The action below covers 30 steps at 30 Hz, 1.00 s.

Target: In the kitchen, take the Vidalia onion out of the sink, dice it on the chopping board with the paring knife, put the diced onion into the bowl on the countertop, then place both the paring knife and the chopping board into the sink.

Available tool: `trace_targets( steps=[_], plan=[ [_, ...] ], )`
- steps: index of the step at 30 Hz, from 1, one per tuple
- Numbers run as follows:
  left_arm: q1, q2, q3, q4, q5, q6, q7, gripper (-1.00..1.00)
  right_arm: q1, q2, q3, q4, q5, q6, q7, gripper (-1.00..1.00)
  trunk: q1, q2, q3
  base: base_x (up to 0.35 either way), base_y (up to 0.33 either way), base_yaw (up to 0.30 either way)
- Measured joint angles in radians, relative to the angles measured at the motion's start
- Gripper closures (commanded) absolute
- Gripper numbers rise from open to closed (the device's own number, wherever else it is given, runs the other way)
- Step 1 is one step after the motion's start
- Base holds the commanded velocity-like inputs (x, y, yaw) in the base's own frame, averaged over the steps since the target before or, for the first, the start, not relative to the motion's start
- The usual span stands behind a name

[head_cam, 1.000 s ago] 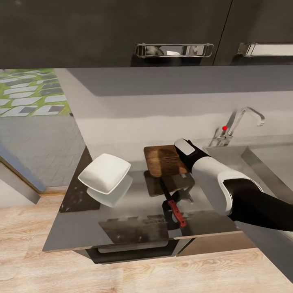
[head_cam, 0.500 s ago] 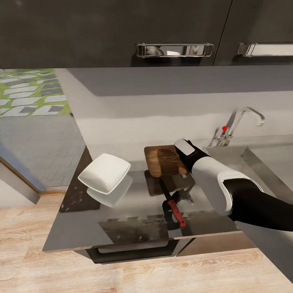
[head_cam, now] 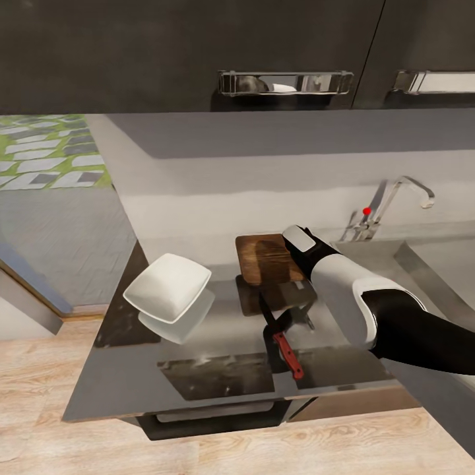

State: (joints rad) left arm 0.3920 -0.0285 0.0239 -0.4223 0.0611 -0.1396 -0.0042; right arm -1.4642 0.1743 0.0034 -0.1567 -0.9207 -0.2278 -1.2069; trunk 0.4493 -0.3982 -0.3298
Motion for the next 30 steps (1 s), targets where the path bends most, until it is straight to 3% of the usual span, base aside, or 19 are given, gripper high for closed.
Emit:
trace_targets(
  steps=[30],
  plan=[
    [0.0, 0.0, 0.001, 0.004, 0.0, -0.001, 0.0, -1.0, 0.0, 0.0, 0.0, 0.032, 0.0, -0.003, 0.005, 1.0, 0.0, 0.0, 0.0, 0.028, 0.0, 0.0]
  ],
)
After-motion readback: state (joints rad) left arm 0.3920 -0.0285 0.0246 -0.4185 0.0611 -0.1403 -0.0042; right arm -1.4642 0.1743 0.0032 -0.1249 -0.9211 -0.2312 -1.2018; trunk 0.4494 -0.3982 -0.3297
